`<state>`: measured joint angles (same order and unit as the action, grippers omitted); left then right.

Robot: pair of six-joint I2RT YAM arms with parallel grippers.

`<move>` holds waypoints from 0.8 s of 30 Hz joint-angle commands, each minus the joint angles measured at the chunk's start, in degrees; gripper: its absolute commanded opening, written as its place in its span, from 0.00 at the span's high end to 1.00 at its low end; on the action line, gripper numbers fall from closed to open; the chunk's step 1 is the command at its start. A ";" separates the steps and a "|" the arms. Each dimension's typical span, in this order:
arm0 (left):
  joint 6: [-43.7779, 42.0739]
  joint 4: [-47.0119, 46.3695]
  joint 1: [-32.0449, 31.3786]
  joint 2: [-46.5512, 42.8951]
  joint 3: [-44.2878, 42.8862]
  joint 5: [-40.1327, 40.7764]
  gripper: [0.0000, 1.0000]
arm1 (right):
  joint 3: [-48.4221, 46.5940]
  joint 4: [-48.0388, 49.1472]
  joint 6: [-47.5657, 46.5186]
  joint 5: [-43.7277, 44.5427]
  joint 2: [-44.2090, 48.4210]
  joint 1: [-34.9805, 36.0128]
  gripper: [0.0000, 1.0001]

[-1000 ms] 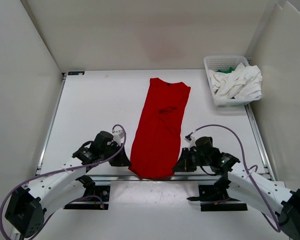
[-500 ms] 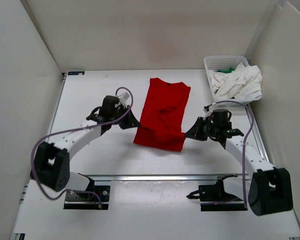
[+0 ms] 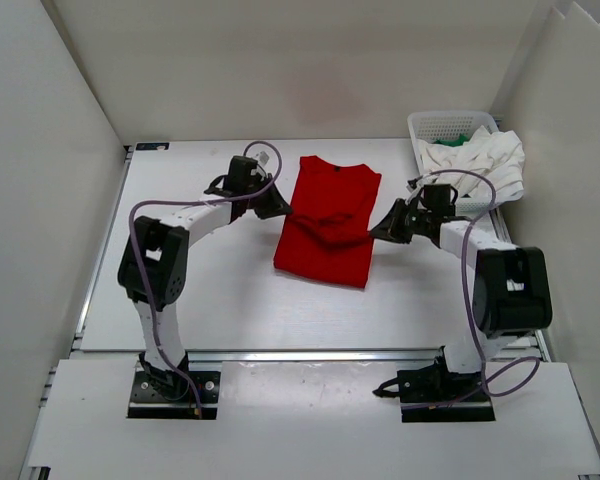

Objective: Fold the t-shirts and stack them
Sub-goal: Fold the folded rectangular tshirt in 1/3 of the way

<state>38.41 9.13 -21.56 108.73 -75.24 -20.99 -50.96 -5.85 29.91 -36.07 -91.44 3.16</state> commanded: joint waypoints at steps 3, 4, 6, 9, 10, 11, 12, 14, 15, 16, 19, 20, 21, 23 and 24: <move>0.87 -1.56 2.04 4.64 -3.68 0.25 0.96 | -8.53 3.04 -1.52 -0.49 -8.57 -0.78 1.00; 0.79 -1.74 2.14 5.96 -3.77 -0.36 0.93 | -9.06 3.12 -1.09 -0.49 -10.15 -0.87 0.99; 1.84 -2.79 2.75 6.67 -3.69 -0.97 0.84 | -9.59 4.09 -1.00 0.47 -11.65 -1.14 0.99; 3.77 -8.40 4.51 5.71 -0.10 -3.61 0.69 | -9.60 4.27 0.49 1.01 -12.27 -1.84 0.96; 4.90 -10.68 4.60 4.05 0.70 -3.35 0.63 | -9.68 4.87 0.32 1.70 -11.75 -1.49 0.96; 5.53 -13.06 5.47 1.95 2.45 -3.27 0.60 | -9.69 4.88 0.58 2.84 -11.31 -1.49 0.95; 6.75 -15.26 5.22 0.71 4.12 -3.70 0.58 | -9.77 4.62 0.76 3.03 -10.61 -1.66 0.91; 6.50 -15.72 5.65 -4.02 5.45 -3.79 0.52 | -9.69 3.83 0.24 4.60 -7.63 -0.88 0.84; 6.59 -15.63 4.78 -5.27 6.76 -2.83 0.51 | -9.16 2.87 -0.29 5.48 -5.70 -0.44 0.80; 6.33 -15.37 4.43 -7.80 7.73 -2.22 0.51 | -9.16 2.25 -0.55 7.49 -4.64 -0.09 0.77; 6.59 -18.43 1.27 -14.32 15.89 -1.68 0.56 | -6.71 1.37 -0.82 11.36 0.72 0.71 0.58; 7.20 -19.40 -0.74 -16.33 18.79 -0.20 0.55 | -5.13 1.28 -0.30 13.38 2.65 1.14 0.57; 7.11 -20.19 -2.85 -17.75 21.77 0.33 0.55 | -3.81 1.71 -0.99 14.70 4.76 2.19 0.57; 6.85 -21.86 -5.49 -18.55 25.30 0.95 0.56 | -2.14 1.54 -1.43 15.59 6.44 4.30 0.63; 7.20 -23.09 -6.73 -18.03 26.97 0.08 0.56 | -2.30 1.54 -1.70 15.07 6.45 6.05 0.73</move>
<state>45.12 -10.85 -24.75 90.45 -53.06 -21.30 -54.83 -4.80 29.39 -24.14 -86.59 5.91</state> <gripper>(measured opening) 0.443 0.312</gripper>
